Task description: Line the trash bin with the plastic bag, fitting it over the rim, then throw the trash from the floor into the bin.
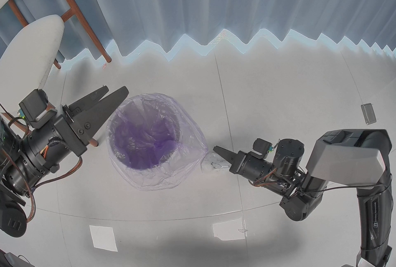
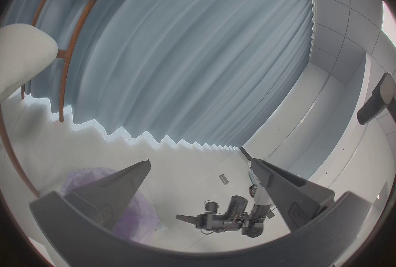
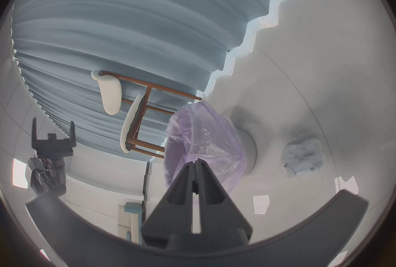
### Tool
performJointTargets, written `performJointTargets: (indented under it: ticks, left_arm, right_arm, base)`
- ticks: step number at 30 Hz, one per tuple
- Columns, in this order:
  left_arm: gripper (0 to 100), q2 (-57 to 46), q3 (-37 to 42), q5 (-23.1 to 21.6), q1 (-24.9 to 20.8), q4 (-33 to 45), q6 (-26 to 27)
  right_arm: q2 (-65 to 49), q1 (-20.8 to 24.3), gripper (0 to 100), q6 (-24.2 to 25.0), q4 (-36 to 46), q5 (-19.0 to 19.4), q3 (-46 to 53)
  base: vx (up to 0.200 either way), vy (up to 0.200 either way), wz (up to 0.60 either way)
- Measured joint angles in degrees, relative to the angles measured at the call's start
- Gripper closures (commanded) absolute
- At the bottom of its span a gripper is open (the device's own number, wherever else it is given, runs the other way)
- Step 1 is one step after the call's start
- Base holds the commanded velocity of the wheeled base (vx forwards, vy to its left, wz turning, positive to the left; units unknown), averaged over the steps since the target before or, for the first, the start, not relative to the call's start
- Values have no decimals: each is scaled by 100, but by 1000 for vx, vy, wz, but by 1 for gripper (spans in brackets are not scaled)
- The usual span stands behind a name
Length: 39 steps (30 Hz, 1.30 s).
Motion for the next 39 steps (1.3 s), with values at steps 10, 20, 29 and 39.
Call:
performJointTargets:
  ticks: [10,20,29,39]
  left_arm:
    - [0,-802,106,-63,-43,895,-13]
    - [0,-1029,11,-68,-108,928,-17]
    - [0,-1059,27,-71,-277,928,-6]
    - [0,-1068,-11,-61,-318,923,-17]
  right_arm:
    - [683,94,100,-6,5,-79,-641]
    - [811,13,100,-39,-2,-200,-763]
    - [1169,-80,100,-63,-5,-295,-896]
    - [1760,-33,100,-59,0,-356,-1654]
  base:
    - [60,120,0]
    - [0,60,0]
    - [0,0,0]
    - [0,0,0]
